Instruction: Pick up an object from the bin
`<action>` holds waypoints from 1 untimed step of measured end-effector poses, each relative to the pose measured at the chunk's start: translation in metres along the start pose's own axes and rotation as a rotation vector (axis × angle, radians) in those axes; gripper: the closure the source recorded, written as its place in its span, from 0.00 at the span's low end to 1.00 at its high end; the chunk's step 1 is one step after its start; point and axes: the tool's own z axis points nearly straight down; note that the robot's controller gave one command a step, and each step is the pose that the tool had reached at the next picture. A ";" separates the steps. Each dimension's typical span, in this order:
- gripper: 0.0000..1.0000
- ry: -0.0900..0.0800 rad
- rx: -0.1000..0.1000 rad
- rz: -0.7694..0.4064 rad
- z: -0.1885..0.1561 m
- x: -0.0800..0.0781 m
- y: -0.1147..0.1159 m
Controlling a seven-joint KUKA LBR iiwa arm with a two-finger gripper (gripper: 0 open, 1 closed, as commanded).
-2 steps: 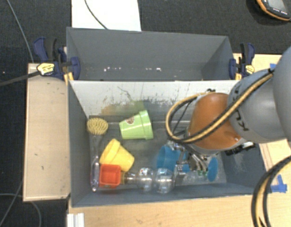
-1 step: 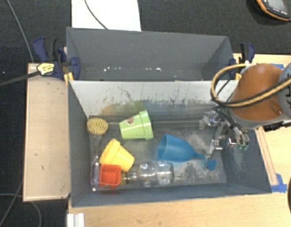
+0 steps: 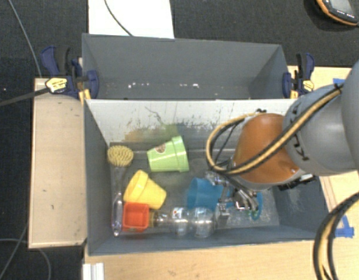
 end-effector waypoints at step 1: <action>1.00 -0.036 0.015 0.062 -0.039 -0.027 -0.131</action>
Offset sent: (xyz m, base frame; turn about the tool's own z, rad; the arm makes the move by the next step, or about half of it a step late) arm 0.0000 0.0000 0.0000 0.0000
